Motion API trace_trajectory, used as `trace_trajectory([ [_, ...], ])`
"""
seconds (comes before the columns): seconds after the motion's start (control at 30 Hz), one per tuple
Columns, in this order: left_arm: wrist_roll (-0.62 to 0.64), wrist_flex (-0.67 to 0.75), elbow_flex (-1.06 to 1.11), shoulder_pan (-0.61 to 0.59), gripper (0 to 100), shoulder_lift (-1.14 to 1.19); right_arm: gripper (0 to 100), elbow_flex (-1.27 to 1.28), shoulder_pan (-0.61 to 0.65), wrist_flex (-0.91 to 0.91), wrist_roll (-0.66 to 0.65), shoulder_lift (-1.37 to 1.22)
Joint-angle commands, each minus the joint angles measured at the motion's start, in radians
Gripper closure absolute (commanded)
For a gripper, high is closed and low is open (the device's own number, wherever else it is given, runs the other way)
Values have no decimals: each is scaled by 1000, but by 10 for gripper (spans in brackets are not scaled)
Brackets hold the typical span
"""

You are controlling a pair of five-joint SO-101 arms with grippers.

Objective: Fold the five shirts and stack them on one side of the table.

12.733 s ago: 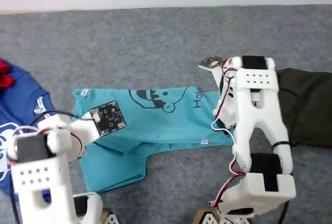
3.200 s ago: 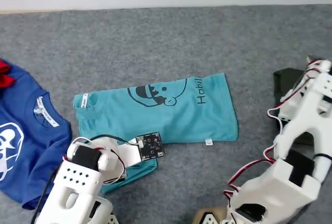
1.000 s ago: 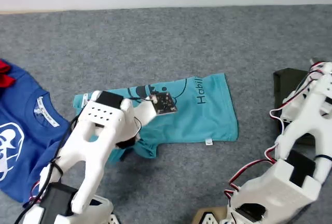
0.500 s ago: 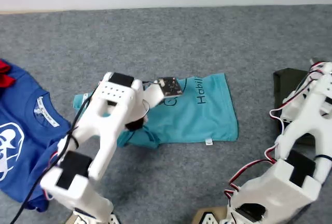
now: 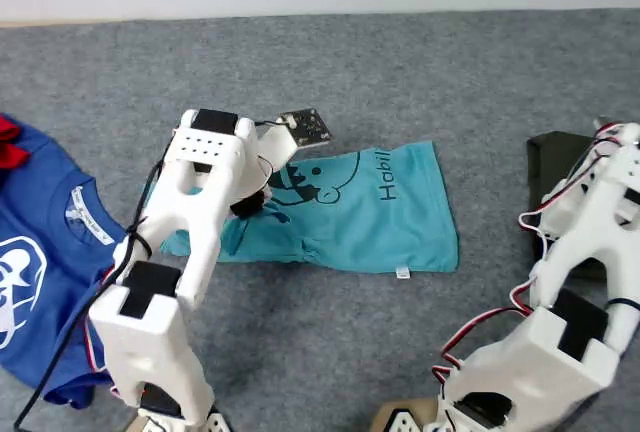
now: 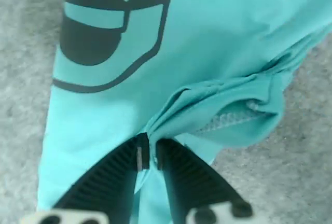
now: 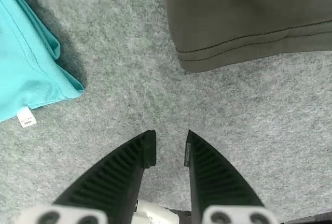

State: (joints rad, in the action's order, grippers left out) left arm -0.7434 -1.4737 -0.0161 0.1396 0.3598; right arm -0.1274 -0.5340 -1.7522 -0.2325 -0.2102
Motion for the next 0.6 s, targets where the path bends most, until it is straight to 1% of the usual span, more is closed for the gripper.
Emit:
trace_trajectory([
  [0.0, -18, -3, -45, -8, 981, 11, 894, 5, -4, -27, -9, 53],
  [0.13, -17, 17, -45, -11, 910, 21, 894, 5, -4, -27, -9, 53],
  [0.3, -17, 41, -47, -21, 867, 21, 894, 5, -4, -27, -9, 53],
  [0.37, -20, 43, -48, -32, 863, 21, 894, 5, -4, -27, -9, 53],
  [0.57, -15, 120, -84, -109, 863, 15, 894, 5, -4, -27, -8, 53],
])
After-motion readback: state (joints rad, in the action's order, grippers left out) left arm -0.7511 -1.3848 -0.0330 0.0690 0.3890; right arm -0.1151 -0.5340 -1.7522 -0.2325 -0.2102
